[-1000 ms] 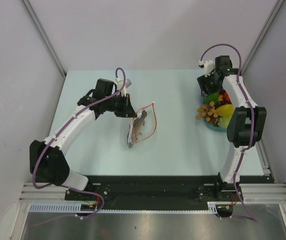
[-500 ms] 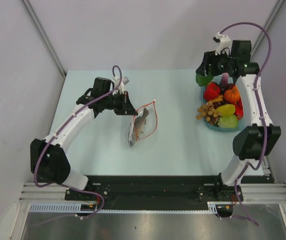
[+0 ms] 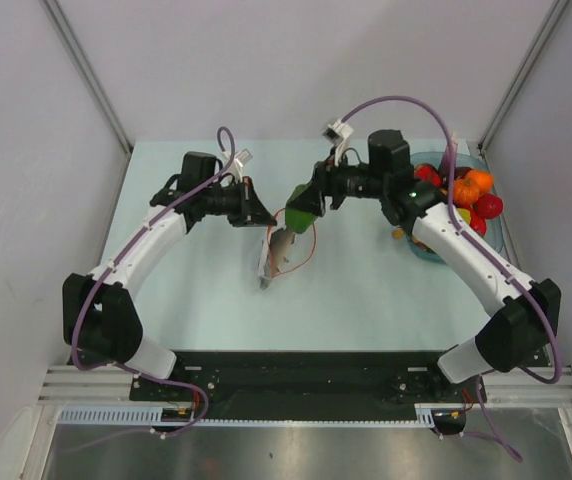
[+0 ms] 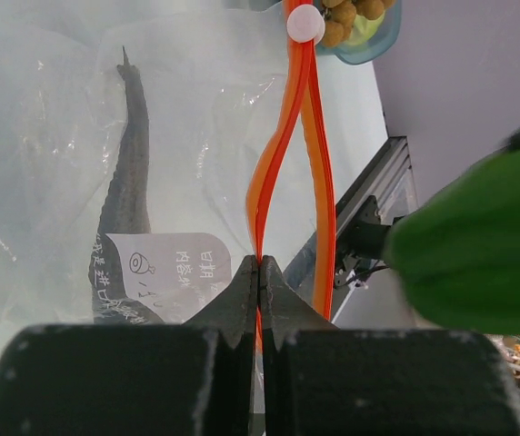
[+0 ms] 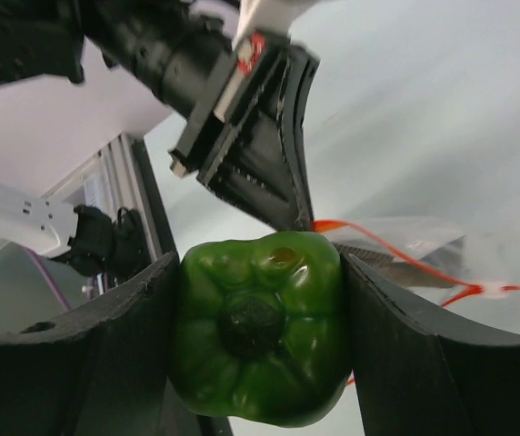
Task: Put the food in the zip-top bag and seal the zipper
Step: Place the fake vegetable at the center of the board, then adjust the zipper food storage bag at the center of the board.
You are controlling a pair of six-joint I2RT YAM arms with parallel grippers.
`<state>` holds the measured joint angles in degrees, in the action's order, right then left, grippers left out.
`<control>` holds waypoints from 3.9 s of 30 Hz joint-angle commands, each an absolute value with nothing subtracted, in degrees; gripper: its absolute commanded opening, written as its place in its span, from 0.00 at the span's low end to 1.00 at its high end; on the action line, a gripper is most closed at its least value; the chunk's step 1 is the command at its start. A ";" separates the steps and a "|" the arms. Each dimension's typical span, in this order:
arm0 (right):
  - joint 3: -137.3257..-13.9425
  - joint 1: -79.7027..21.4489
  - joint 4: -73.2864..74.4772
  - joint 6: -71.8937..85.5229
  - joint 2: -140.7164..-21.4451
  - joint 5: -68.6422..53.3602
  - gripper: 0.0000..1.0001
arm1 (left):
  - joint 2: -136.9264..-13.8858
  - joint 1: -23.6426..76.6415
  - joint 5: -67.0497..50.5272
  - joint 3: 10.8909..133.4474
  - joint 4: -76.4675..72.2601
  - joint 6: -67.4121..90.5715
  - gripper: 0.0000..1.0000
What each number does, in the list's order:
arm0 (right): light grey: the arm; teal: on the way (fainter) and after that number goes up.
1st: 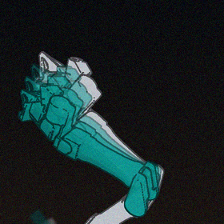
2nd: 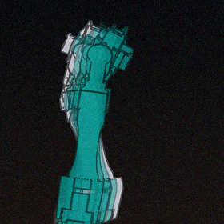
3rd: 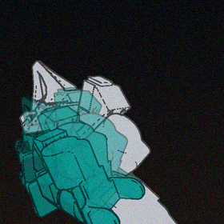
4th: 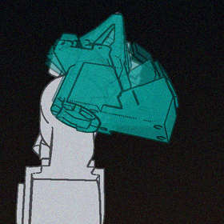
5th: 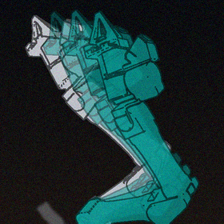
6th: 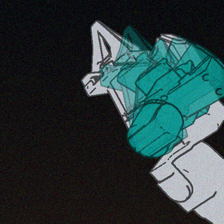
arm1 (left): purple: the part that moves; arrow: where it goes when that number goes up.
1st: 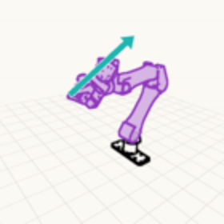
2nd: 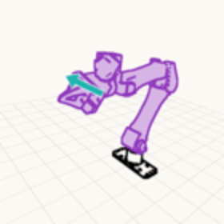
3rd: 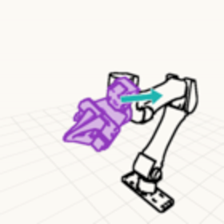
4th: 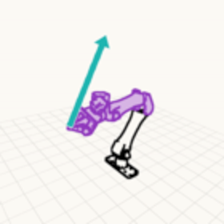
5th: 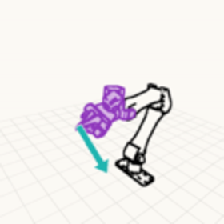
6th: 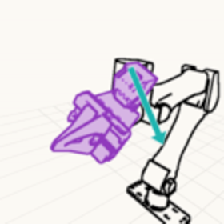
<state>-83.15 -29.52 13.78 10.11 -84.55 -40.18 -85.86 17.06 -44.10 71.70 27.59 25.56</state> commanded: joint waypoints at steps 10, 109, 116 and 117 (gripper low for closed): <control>-78.39 -33.76 9.40 13.27 -87.29 -36.65 1.00 | -84.46 14.59 -48.96 71.54 22.15 30.24 0.00; -83.85 -14.97 38.76 -4.48 -87.72 -39.56 0.79 | -79.72 18.11 -36.12 71.98 36.04 12.74 0.00; -85.78 -2.31 45.07 -14.74 -85.08 -31.39 0.87 | -81.82 18.02 -37.17 72.86 34.89 13.89 0.00; -86.13 -1.07 45.70 -15.98 -85.17 -29.98 0.90 | -81.83 18.02 -37.26 73.04 34.98 13.89 0.00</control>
